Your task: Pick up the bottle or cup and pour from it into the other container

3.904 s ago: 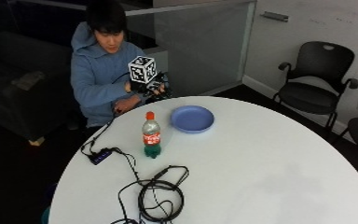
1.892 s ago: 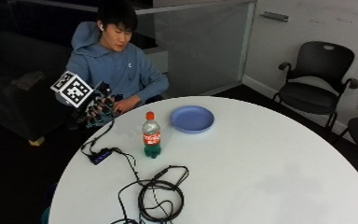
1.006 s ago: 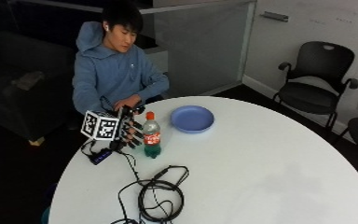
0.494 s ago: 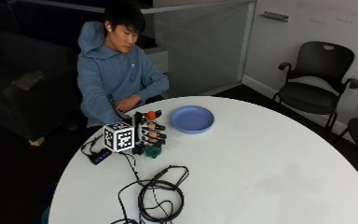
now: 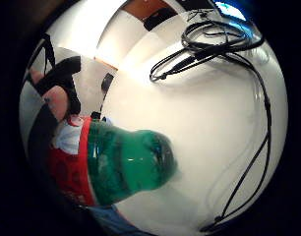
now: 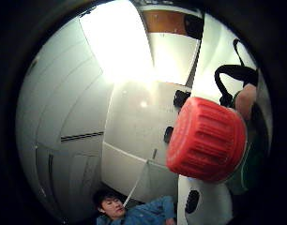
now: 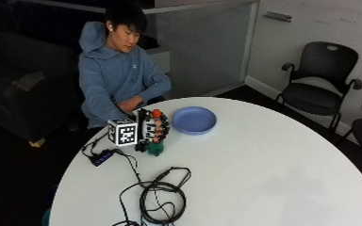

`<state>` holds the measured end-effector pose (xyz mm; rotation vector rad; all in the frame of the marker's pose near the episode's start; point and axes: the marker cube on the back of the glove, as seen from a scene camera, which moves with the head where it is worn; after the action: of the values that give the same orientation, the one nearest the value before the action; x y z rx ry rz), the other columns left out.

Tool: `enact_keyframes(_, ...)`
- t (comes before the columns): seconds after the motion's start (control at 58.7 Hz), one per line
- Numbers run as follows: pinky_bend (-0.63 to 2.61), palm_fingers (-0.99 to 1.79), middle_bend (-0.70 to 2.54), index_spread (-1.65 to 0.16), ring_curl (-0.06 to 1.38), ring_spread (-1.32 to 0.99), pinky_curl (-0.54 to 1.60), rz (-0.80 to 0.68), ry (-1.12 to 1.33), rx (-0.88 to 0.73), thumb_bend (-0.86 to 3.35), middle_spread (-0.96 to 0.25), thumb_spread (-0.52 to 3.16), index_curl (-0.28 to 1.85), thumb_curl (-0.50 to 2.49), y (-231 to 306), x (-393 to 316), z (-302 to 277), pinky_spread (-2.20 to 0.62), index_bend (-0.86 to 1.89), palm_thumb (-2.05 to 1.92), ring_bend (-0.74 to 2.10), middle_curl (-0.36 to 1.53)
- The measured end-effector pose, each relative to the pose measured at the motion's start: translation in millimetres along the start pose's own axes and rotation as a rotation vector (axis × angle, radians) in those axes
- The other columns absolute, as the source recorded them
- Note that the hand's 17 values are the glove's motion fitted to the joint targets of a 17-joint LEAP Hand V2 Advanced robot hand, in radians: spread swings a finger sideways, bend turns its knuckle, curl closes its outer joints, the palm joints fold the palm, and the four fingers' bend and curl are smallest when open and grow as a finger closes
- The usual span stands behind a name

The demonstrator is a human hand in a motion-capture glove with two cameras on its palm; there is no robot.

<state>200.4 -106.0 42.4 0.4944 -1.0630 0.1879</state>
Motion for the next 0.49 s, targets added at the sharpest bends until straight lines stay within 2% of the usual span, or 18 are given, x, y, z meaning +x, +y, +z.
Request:
enact_keyframes(0.119,0.43,1.23,0.32,-0.09,0.4,-0.11,0.29,-0.05,0.191,-0.085,-0.03,-0.03,0.24,0.46,0.63,0.9,-28.6,14.4,-0.04,0.28,1.05,0.44,0.46)
enact_keyframes(0.494,0.44,1.26,0.35,-0.08,0.44,-0.11,0.32,-0.261,1.082,-0.446,-0.04,-0.02,0.17,0.5,0.69,2.1,-121.3,90.7,-0.07,0.28,1.03,0.45,0.49)
